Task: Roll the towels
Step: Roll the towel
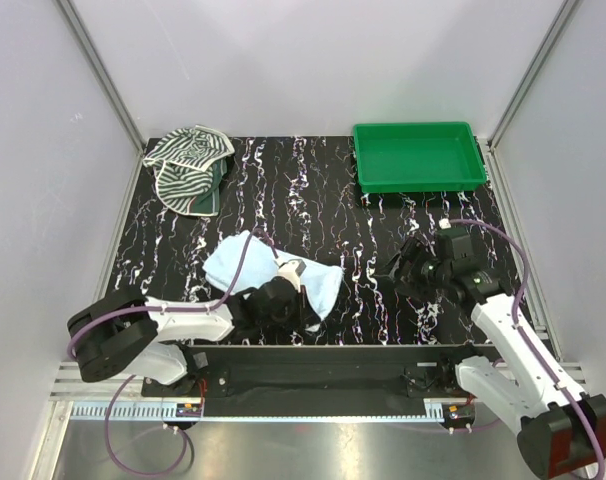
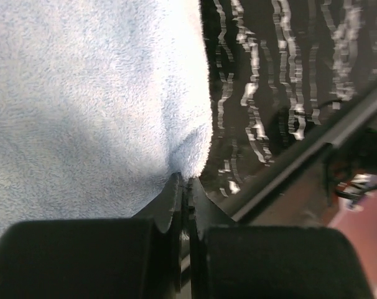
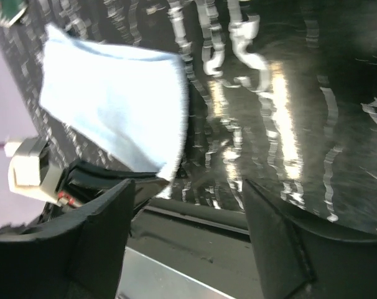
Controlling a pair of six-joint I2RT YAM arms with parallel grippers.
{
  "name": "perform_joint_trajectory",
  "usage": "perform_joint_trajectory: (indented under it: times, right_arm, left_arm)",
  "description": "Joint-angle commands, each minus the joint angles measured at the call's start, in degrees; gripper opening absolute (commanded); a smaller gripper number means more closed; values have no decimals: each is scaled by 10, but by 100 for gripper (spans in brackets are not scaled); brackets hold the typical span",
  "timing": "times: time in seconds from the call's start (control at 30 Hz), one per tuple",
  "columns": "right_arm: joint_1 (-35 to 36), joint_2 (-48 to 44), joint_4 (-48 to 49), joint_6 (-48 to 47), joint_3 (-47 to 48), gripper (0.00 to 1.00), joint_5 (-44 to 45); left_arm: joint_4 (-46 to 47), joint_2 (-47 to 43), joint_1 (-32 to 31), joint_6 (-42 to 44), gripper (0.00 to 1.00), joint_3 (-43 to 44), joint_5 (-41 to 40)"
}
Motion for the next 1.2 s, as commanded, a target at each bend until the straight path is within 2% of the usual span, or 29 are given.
perform_joint_trajectory:
  times: [0.0,0.07,0.13,0.23,0.3,0.37,0.53,0.83,1.07,1.17]
  right_arm:
    - [53,1,82,21,11,75,-32]
    - [88,21,95,37,17,66,-6]
    - [140,58,115,45,22,64,16]
    - [168,110,128,44,34,70,27]
    - [169,134,126,28,42,77,29]
    - [169,171,125,13,54,80,30]
    - [181,257,151,-1,79,80,21]
    - [187,344,212,2,98,80,10]
    - [190,414,243,-3,114,72,1]
    - [190,433,238,-10,122,54,8]
  left_arm:
    - [156,-20,15,-56,0,-26,100]
    - [164,-23,20,-61,0,-32,109]
    - [205,-27,29,-79,0,-54,119]
    - [265,-37,47,-111,0,-88,143]
    - [263,-47,53,-111,0,-96,143]
    - [260,-61,55,-112,0,-111,135]
    - [279,-79,64,-116,0,-133,135]
    - [338,-72,77,-128,0,-161,147]
    - [379,-52,84,-134,0,-174,159]
    - [375,-60,88,-133,0,-178,160]
